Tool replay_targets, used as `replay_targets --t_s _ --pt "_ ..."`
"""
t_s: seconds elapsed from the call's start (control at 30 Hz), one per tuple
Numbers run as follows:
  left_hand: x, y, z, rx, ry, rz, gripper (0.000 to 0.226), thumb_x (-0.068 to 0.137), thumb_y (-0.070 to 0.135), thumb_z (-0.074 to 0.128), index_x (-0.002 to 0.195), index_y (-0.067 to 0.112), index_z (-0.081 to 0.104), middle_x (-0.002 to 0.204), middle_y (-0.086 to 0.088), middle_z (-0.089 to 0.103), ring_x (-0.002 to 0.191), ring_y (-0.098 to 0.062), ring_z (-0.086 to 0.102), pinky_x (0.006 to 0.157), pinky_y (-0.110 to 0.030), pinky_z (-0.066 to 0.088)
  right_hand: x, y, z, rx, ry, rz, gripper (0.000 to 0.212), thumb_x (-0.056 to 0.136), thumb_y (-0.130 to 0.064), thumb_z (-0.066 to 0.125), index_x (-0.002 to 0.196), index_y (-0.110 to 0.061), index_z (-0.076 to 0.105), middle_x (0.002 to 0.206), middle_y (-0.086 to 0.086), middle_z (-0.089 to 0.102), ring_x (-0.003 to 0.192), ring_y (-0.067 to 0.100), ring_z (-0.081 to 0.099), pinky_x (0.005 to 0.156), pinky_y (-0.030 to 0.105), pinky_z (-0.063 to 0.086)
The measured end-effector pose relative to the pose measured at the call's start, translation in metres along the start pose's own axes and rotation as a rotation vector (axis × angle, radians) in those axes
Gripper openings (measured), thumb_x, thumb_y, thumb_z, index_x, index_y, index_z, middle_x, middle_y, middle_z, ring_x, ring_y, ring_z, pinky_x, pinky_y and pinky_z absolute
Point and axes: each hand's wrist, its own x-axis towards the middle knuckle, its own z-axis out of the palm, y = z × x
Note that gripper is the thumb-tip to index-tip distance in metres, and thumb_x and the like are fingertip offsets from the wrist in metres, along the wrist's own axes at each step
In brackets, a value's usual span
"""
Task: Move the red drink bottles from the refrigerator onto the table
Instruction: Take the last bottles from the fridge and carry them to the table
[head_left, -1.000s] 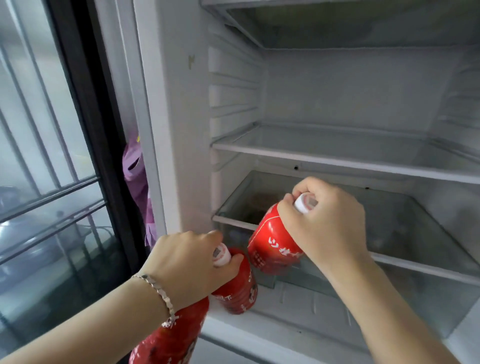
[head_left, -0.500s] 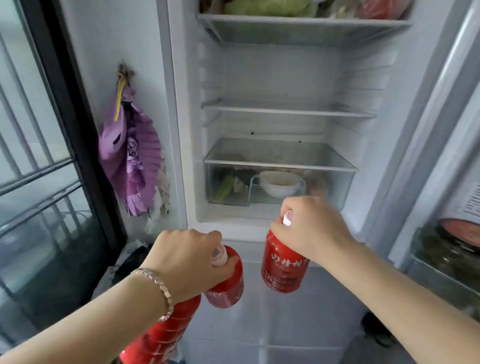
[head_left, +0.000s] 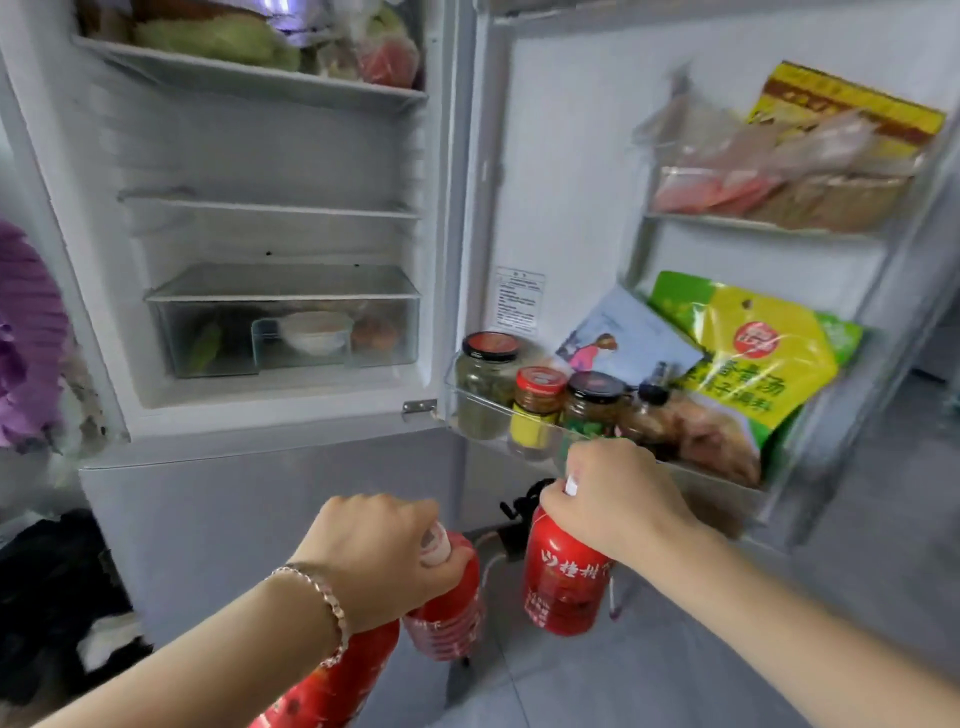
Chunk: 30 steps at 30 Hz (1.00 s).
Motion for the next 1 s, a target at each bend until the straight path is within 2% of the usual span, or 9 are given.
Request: replay_targets --t_s 0.07,0.17,0.27,0.37,0.43,0.5,0.7,0.9,1.0 --pt "-0.003 0.044 0.0 -0.013 0.028 0.004 0.048 0.085 0.064 0.035 0.063 0.022 0.031 0.059 0.005 0.043 0.051 -0.01 0.037 0.053 -0.023 0.03 -0.023 0.043 -0.015 0.02 0.001 0.022 0.029 0.081 -0.034 0.052 0.062 -0.014 0.047 0.066 0.002 0.051 0.069 0.023 0.053 0.048 0.025 0.034" --pt "-0.006 0.106 0.005 -0.077 0.037 -0.01 0.046 0.085 0.066 0.036 0.067 0.023 0.038 0.07 0.005 0.056 0.062 -0.012 0.049 0.06 -0.023 0.038 -0.053 0.105 -0.036 0.14 -0.009 0.058 0.021 0.081 -0.03 0.059 0.081 -0.01 0.064 0.073 -0.004 0.057 0.072 0.012 0.057 0.058 0.026 0.043" --pt "-0.008 0.157 0.005 -0.122 0.028 -0.039 0.046 0.084 0.067 0.037 0.071 0.024 0.044 0.071 0.007 0.058 0.064 -0.011 0.051 0.058 -0.021 0.038 -0.073 0.163 -0.052 0.178 -0.007 0.095 0.019 0.077 -0.031 0.065 0.089 -0.018 0.058 0.095 -0.001 0.057 0.085 0.018 0.057 0.066 0.028 0.047" --pt "-0.011 0.198 -0.003 -0.134 0.033 -0.06 0.046 0.085 0.065 0.037 0.065 0.024 0.037 0.063 0.008 0.048 0.063 -0.011 0.047 0.058 -0.022 0.037 -0.075 0.217 -0.062 0.181 0.007 0.142 0.035 0.074 -0.028 0.069 0.103 -0.021 0.052 0.112 0.004 0.051 0.095 0.023 0.056 0.076 0.032 0.049" --pt "-0.011 0.216 -0.009 -0.136 0.038 -0.066 0.046 0.086 0.065 0.037 0.064 0.025 0.035 0.062 0.007 0.046 0.064 -0.013 0.047 0.06 -0.023 0.037 -0.069 0.247 -0.069 0.207 0.013 0.207 0.048 0.075 -0.026 0.07 0.117 -0.021 0.048 0.12 0.007 0.048 0.099 0.025 0.055 0.075 0.03 0.048" --pt "-0.008 0.228 -0.014 -0.135 0.043 -0.077 0.046 0.085 0.065 0.036 0.064 0.024 0.036 0.062 0.006 0.047 0.066 -0.014 0.049 0.063 -0.023 0.038 -0.058 0.271 -0.072 0.252 -0.006 0.257 0.053 0.077 -0.024 0.07 0.123 -0.024 0.044 0.119 0.008 0.049 0.092 0.023 0.055 0.071 0.03 0.049" --pt "-0.001 0.231 -0.024 -0.099 0.072 -0.11 0.047 0.085 0.067 0.036 0.067 0.023 0.035 0.063 0.007 0.047 0.067 -0.014 0.048 0.063 -0.023 0.037 -0.017 0.321 -0.061 0.467 -0.014 0.418 0.036 0.075 -0.02 0.07 0.105 -0.022 0.051 0.105 0.007 0.06 0.089 0.026 0.061 0.073 0.033 0.053" --pt "-0.007 0.219 -0.023 -0.025 0.062 -0.159 0.045 0.085 0.066 0.035 0.069 0.024 0.037 0.067 0.008 0.05 0.068 -0.013 0.049 0.066 -0.021 0.04 0.011 0.322 -0.052 0.505 -0.013 0.373 0.018 0.073 -0.018 0.071 0.077 -0.025 0.055 0.095 0.006 0.063 0.085 0.026 0.06 0.066 0.03 0.05" --pt "-0.012 0.212 -0.02 0.0 0.064 -0.17 0.045 0.085 0.066 0.035 0.065 0.025 0.033 0.065 0.008 0.048 0.066 -0.012 0.048 0.062 -0.02 0.037 0.01 0.324 -0.049 0.489 0.021 0.342 0.016 0.072 -0.018 0.071 0.071 -0.025 0.056 0.091 0.005 0.064 0.083 0.025 0.061 0.067 0.031 0.05"
